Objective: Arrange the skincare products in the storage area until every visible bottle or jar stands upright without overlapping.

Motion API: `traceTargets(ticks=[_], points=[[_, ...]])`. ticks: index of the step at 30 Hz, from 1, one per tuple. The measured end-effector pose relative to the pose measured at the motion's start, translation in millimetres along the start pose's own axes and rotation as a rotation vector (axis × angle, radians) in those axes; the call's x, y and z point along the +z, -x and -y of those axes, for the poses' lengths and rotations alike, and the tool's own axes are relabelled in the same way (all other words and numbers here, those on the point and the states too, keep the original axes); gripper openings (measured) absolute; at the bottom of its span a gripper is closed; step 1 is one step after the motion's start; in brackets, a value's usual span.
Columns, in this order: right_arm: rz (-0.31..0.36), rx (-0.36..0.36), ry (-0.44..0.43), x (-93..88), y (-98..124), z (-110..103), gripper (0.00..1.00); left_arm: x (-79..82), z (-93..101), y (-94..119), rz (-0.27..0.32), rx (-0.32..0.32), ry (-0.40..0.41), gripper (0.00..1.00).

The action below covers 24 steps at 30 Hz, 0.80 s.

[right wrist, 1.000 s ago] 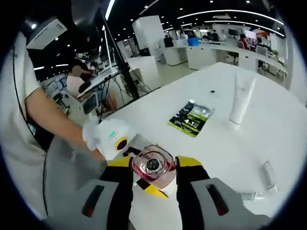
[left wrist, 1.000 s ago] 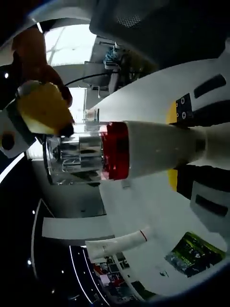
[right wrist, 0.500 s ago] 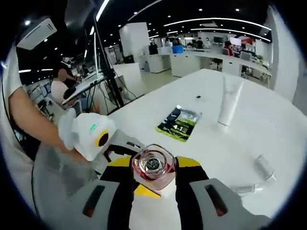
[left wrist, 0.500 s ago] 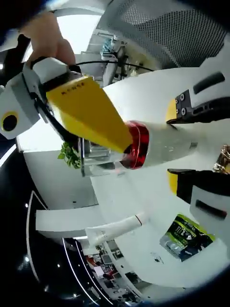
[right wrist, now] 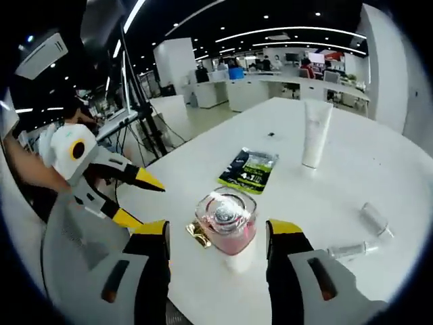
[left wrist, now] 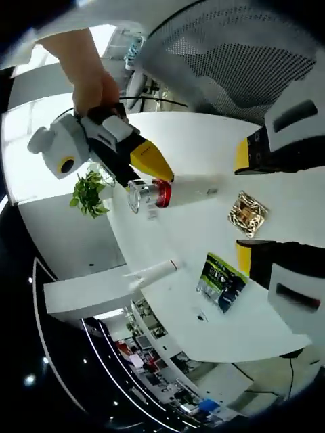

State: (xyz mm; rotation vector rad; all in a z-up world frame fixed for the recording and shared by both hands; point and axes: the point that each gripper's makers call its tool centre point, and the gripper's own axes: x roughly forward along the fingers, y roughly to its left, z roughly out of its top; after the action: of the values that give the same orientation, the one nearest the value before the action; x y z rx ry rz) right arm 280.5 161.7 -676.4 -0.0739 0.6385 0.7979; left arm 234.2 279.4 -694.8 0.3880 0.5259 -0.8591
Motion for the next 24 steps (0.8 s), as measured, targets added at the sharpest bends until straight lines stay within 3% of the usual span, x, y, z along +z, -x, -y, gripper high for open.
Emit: traceTargets(ticks=[2, 8, 11, 13, 15, 20, 22, 24], points=[[-0.016, -0.004, -0.008, -9.4, -1.7, 0.3, 0.54, -7.9, -0.9, 12.3, -0.019, 0.034, 0.011, 0.52], [-0.024, -0.017, -0.04, -23.1, -14.4, 5.0, 0.55, -15.1, 5.6, 27.1, -0.029, 0.099, 0.017, 0.53], [-0.02, -0.018, -0.069, -27.4, -22.3, 5.8, 0.52, -17.1, 6.8, 26.2, -0.013, 0.132, 0.105, 0.51], [-0.008, -0.022, -0.07, -26.8, -25.4, 5.1, 0.53, -20.5, 8.8, 25.4, -0.021, 0.143, 0.08, 0.51], [-0.008, -0.026, -0.068, -27.6, -28.8, 3.1, 0.55, -26.2, 3.2, 27.3, -0.058, 0.195, -0.017, 0.51], [-0.016, -0.048, -0.043, -29.9, -32.4, 3.8, 0.56, -38.6, 10.4, 19.5, -0.095, 0.192, -0.098, 0.45], [-0.022, -0.058, -0.037, -31.9, -32.5, 6.7, 0.55, -43.2, 18.5, 13.3, -0.128, 0.168, -0.13, 0.43], [-0.022, -0.062, -0.038, -32.8, -32.8, 8.9, 0.54, -41.8, 24.4, 11.4, -0.12, 0.143, -0.152, 0.4]])
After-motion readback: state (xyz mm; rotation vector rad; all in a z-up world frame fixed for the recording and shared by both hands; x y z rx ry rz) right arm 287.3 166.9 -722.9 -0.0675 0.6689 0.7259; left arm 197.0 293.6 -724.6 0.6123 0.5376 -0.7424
